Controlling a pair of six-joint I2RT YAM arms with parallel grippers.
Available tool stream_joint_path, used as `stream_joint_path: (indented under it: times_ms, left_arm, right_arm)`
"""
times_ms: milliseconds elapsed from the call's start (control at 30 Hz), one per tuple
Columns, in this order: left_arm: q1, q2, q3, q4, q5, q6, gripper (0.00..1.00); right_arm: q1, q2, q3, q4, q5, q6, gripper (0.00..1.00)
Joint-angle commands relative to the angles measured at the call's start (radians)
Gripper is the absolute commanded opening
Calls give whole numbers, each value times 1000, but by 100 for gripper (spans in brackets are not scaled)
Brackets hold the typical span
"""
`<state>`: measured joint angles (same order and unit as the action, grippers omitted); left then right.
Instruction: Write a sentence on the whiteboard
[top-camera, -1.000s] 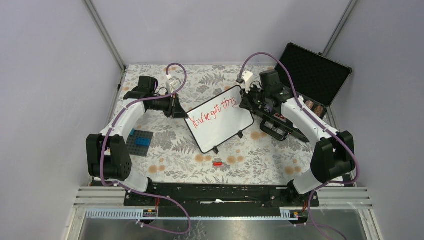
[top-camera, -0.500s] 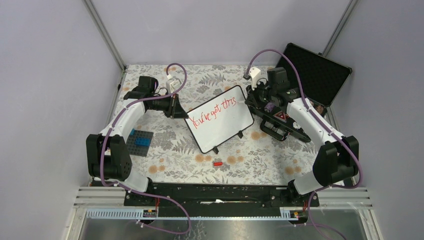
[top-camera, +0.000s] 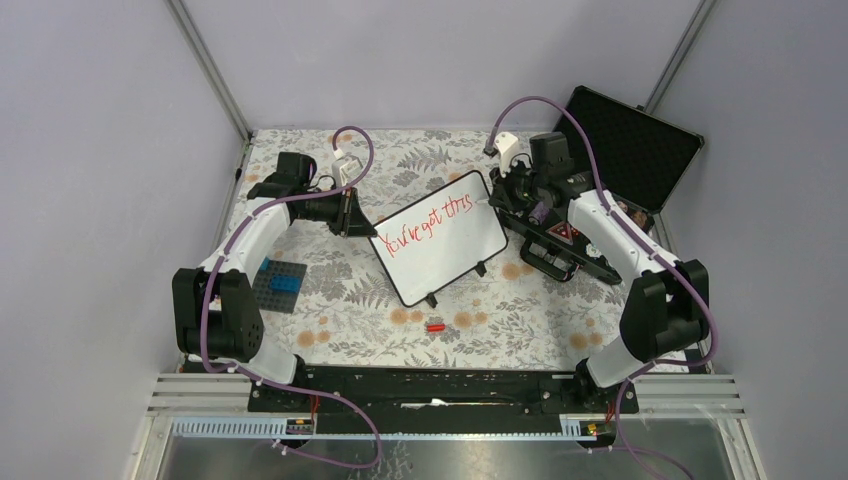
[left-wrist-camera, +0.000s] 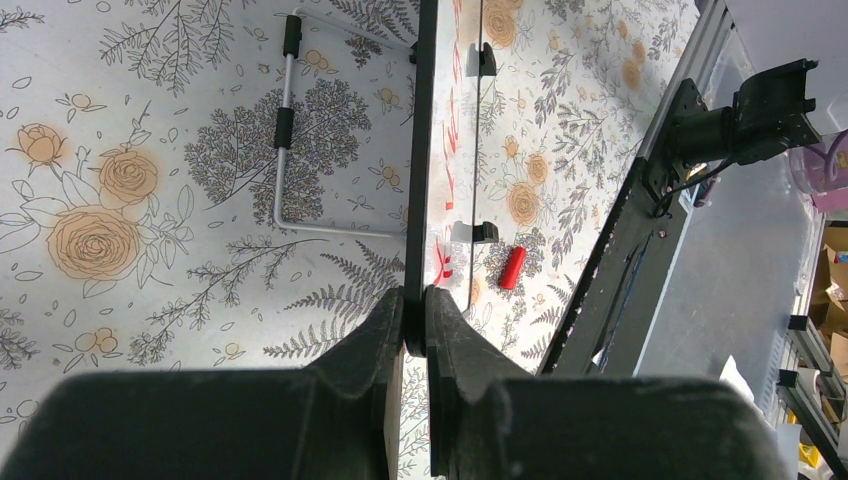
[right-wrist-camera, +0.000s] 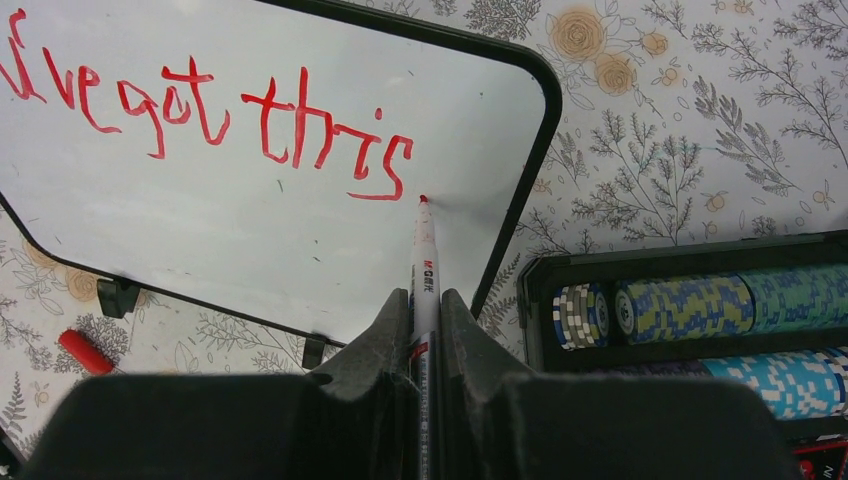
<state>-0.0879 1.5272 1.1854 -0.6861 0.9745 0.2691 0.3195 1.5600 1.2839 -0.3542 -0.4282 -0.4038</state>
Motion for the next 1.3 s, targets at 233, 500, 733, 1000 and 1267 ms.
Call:
stream_joint_path:
  times_ms: [233, 500, 733, 1000, 1267]
  left_arm:
    - [-12, -2, 8, 37, -65, 44, 0]
    - [-12, -7, 11, 37, -66, 39, 0]
    - [-12, -1, 47, 36, -66, 17, 15]
    - [-5, -12, 144, -4, -62, -2, 47]
    - [78, -59, 250, -13, -24, -50, 79]
  right_arm:
    - [-2, 10, 29, 26, 48, -23, 0]
    - [-1, -36, 23, -7, 33, -25, 0]
    - [13, -72, 95, -94, -59, -1, 0]
    - [38, -136, 158, -184, -157, 52, 0]
    - [38, -217, 84, -206, -196, 113, 0]
